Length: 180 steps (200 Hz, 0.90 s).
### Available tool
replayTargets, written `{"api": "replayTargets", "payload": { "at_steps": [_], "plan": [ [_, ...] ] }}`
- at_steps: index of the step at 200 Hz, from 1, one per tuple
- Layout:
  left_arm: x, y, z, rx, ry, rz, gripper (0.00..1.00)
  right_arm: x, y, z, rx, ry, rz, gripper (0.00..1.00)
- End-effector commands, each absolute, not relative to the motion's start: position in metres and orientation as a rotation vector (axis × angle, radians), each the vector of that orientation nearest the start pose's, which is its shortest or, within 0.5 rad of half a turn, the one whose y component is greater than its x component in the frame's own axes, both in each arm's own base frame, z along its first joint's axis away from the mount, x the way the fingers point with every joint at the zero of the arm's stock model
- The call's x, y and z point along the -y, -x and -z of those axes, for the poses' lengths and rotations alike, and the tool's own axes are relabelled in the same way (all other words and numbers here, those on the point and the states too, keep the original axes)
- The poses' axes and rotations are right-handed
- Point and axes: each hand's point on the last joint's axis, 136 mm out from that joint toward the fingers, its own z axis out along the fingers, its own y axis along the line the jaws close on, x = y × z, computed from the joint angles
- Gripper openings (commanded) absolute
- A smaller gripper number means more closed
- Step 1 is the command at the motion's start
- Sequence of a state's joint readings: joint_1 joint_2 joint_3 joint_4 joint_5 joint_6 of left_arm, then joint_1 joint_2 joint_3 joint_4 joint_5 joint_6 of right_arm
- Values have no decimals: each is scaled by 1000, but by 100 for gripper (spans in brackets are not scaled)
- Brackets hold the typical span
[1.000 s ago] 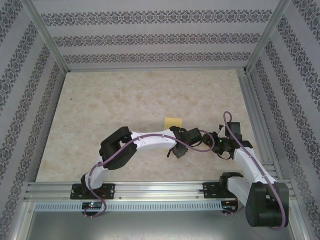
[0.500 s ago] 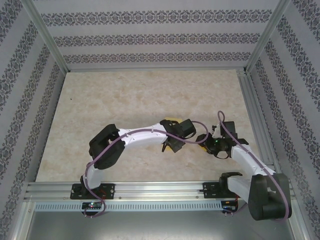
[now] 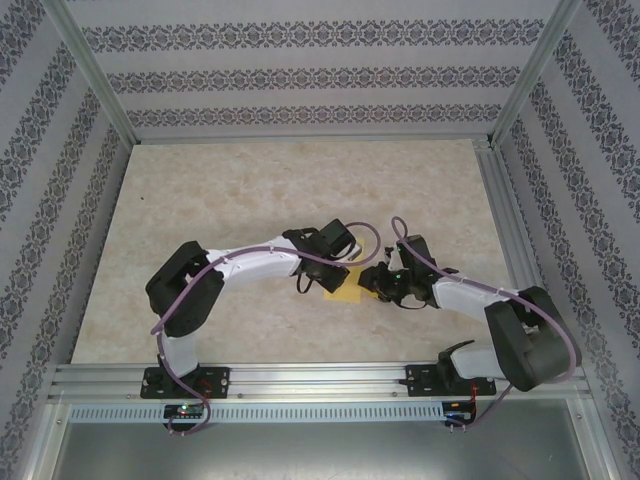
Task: Fold a paper plane with a square sheet of paper (fold left side to right side)
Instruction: Fold the triangle a second time at the center of the table.
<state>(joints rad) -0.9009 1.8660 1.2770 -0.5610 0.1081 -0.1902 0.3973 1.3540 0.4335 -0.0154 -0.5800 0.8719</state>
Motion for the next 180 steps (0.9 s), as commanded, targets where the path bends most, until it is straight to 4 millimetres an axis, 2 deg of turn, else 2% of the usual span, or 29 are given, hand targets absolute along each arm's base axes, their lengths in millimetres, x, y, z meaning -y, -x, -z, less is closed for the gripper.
{"api": "replayTargets", "payload": {
  "at_steps": [1, 119, 131, 155, 180],
  "plan": [
    [366, -264, -76, -2553, -950, 603, 14, -218, -252, -58, -2598, -340, -1247, 31],
    [358, -269, -68, -2576, -924, 600, 16, -224, -260, -39, -2620, -420, -1203, 34],
    [357, -270, -69, -2574, -919, 603, 19, -224, -260, -35, -2624, -429, -1199, 34],
    [357, -270, -72, -2571, -911, 626, 32, -223, -259, -28, -2639, -445, -1191, 34],
    [359, -270, -83, -2549, -899, 675, 40, -222, -257, -22, -2654, -452, -1182, 34]
  ]
}}
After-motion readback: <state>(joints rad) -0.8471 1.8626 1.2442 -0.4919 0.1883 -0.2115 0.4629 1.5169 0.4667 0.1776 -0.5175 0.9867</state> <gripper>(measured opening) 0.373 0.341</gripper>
